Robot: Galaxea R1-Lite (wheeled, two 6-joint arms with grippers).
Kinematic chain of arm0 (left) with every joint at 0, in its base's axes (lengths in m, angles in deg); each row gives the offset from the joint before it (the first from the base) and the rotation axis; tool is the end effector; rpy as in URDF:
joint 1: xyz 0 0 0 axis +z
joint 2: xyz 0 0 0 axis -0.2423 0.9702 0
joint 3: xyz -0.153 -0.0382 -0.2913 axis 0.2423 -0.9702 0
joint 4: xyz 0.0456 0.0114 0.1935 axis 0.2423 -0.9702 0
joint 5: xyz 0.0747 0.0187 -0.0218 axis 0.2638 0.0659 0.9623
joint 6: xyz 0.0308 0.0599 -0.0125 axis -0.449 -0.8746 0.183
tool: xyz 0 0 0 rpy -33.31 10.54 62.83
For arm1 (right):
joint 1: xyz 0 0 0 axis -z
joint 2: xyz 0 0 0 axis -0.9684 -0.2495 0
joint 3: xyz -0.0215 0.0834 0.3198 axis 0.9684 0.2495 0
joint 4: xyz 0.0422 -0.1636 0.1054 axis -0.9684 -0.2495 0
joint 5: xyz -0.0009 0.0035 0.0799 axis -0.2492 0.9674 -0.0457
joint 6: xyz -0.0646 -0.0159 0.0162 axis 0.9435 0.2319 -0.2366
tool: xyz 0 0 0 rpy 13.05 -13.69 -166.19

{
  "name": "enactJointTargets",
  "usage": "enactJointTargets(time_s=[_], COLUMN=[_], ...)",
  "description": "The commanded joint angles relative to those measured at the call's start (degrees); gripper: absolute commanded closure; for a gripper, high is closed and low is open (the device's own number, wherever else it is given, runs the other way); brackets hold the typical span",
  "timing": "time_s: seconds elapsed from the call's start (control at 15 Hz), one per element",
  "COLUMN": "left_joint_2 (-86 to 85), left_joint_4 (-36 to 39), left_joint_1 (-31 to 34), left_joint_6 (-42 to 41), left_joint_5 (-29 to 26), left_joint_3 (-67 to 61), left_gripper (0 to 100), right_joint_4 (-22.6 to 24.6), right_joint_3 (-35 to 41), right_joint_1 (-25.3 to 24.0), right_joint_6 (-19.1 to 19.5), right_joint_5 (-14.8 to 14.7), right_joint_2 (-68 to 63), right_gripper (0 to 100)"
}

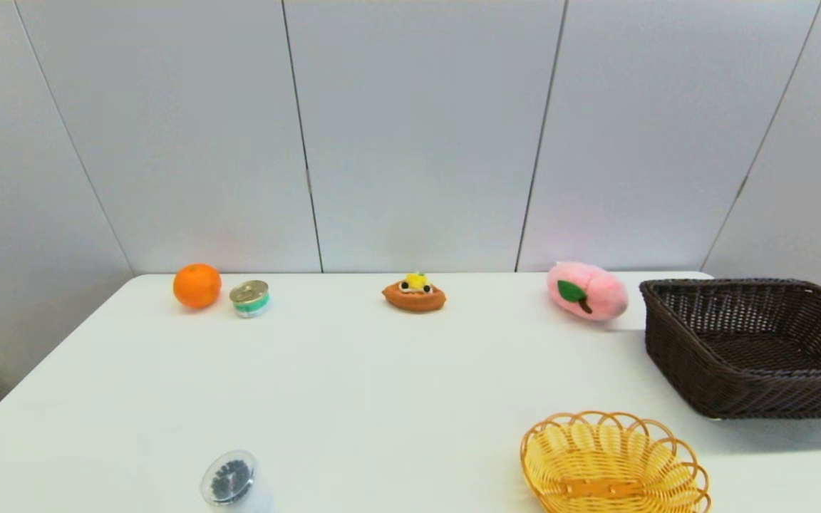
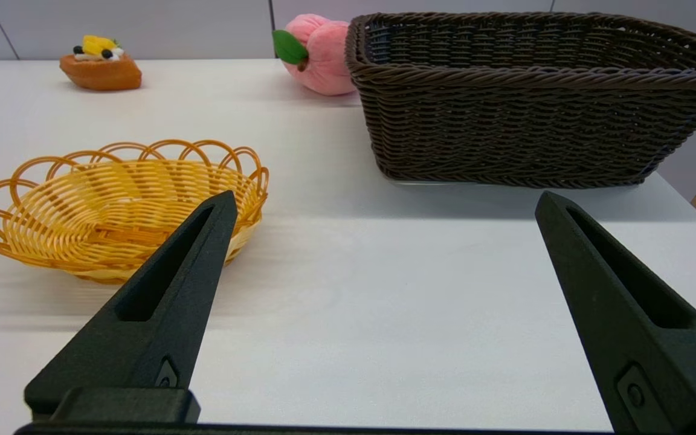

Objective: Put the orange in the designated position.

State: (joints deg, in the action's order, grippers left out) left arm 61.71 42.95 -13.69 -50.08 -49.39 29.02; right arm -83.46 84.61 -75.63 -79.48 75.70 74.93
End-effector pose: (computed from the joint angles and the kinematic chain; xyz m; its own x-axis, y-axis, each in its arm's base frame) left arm -0.0393 -0.0022 0.1240 0.9951 -0.0235 -0.0960 0.0316 0.9960 0.0833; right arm 0.0015 -0.0007 0.0741 0.9999 -0.0091 -0.0091 0.0090 1.0000 -0.0030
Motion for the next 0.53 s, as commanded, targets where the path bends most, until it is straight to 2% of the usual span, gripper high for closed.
enactJointTargets(time_s=[0.07, 0.53], left_joint_2=[-0.13, -0.13], left_joint_4=[10.22, 27.36], left_joint_1=[0.02, 0.02], left_joint_6=[-0.05, 0.48], left_joint_5=[0.63, 2.03], left_joint_3=[-9.84, -20.56], left_gripper=[0, 0], right_joint_4=[0.00, 0.00], right_joint_3=[0.00, 0.00], right_joint_1=[-0.01, -0.01], right_joint_6=[0.02, 0.02], right_joint_5=[-0.02, -0.02], right_joint_2=[0.00, 0.00], right_gripper=[0, 0])
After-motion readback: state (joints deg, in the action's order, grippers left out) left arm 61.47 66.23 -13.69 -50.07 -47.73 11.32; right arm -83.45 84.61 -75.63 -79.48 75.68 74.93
